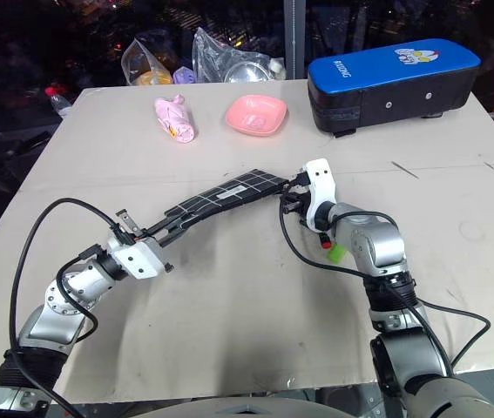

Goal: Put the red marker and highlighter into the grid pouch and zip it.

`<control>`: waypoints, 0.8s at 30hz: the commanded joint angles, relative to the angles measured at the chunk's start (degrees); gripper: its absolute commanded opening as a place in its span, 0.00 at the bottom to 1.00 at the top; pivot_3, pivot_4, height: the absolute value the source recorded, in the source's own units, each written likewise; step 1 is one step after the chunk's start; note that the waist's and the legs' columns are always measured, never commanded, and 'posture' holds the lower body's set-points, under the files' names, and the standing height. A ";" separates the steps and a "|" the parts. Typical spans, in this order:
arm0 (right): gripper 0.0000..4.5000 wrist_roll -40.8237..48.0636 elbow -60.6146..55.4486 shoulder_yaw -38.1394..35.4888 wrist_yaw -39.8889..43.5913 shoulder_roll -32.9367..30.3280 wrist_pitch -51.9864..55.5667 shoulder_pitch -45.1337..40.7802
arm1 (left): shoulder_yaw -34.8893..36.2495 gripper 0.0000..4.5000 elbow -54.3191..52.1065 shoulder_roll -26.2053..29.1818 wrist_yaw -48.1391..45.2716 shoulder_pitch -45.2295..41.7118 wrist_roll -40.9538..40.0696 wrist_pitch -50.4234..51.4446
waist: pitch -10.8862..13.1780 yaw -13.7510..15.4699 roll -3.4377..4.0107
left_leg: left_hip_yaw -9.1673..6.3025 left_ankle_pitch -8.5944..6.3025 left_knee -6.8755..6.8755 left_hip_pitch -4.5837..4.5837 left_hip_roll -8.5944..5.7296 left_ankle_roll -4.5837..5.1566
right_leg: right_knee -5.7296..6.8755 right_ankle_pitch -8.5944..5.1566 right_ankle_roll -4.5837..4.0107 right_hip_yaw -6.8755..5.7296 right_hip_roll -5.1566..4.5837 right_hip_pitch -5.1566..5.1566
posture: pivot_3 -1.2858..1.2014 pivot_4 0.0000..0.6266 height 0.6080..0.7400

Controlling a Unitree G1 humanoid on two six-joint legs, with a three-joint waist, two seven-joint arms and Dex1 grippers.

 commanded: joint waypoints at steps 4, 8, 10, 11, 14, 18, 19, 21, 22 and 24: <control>0.01 -4.31 -7.91 8.55 9.29 -6.87 -4.92 -3.24 | -4.03 0.00 -7.45 -2.72 -4.71 0.68 -6.39 7.94 | 0.00 -0.17 0.00 | 0.00 0.00 0.00 0.00 0.01 0.00 | 0.00 0.00 0.00 0.00 -0.01 0.00 | 0.52 0.24 0.96; 0.01 -4.15 -10.61 11.45 14.09 -9.36 -4.15 -4.74 | -5.69 0.00 -9.87 -4.54 -6.25 0.92 -7.21 11.85 | 0.00 -0.15 0.00 | -0.02 0.00 0.00 0.00 0.03 0.00 | 0.00 0.00 0.00 -0.02 0.00 0.00 | 0.52 0.24 0.96; 0.01 -4.41 -11.07 11.83 15.18 -9.65 -4.63 -5.27 | -5.86 0.00 -10.20 -5.11 -6.10 0.90 -6.75 12.57 | 0.00 -0.08 0.00 | -0.02 0.00 0.00 0.00 0.03 0.00 | 0.00 0.00 0.00 -0.02 -0.01 0.00 | 0.52 0.24 0.96; 0.01 -4.49 -11.41 12.17 16.03 -10.04 -4.61 -5.55 | -5.83 0.00 -10.24 -5.49 -5.86 0.89 -6.58 12.96 | 0.00 -0.06 0.00 | -0.02 0.00 0.00 0.00 0.03 0.00 | 0.00 0.00 0.00 -0.02 -0.01 0.01 | 0.52 0.24 0.96; 0.01 -4.41 -12.73 13.09 18.84 -11.34 -4.33 -6.04 | -5.27 0.00 -10.22 -6.89 -4.82 0.82 -6.32 14.14 | 0.00 0.07 -0.01 | -0.02 0.00 0.00 0.00 0.03 0.00 | -0.01 0.00 0.00 -0.03 -0.01 0.02 | 0.52 0.24 0.96; 0.01 -3.79 -14.96 13.89 21.98 -12.75 -3.81 -6.32 | -4.75 0.00 -10.18 -8.16 -3.68 0.49 -6.01 15.26 | 0.00 0.18 -0.02 | -0.02 0.00 0.01 -0.01 0.02 0.00 | -0.04 0.00 0.01 -0.03 -0.03 0.03 | 0.52 0.24 0.96; 0.01 -3.53 -15.54 14.06 22.72 -13.01 -3.60 -6.38 | -4.71 0.00 -10.17 -8.41 -3.47 0.45 -5.86 15.42 | 0.00 0.19 -0.02 | -0.02 0.00 0.01 -0.01 0.02 0.00 | -0.04 0.00 0.01 -0.04 -0.02 0.03 | 0.52 0.24 0.96; 0.01 -3.15 -16.57 14.33 23.95 -13.31 -3.19 -6.50 | -4.70 0.00 -10.20 -8.69 -3.24 0.39 -5.70 15.62 | 0.00 0.14 -0.02 | -0.03 0.00 0.01 -0.01 0.02 0.00 | -0.03 0.00 0.00 -0.04 -0.03 0.03 | 0.52 0.24 0.96; 0.01 -3.06 -16.92 14.40 24.36 -13.37 -3.04 -6.53 | -4.66 0.00 -10.22 -8.86 -3.11 0.35 -5.67 15.73 | 0.00 0.12 -0.02 | -0.03 0.00 0.01 -0.01 0.03 0.00 | -0.03 0.00 0.00 -0.04 -0.03 0.02 | 0.52 0.24 0.96; 0.01 -2.85 -17.73 14.58 24.96 -13.35 -2.45 -6.60 | -4.48 0.00 -10.26 -9.40 -2.63 0.08 -5.62 16.03 | 0.00 0.14 -0.02 | -0.03 0.00 0.01 -0.01 0.03 0.00 | -0.04 0.00 0.00 -0.04 -0.03 0.03 | 0.52 0.24 0.96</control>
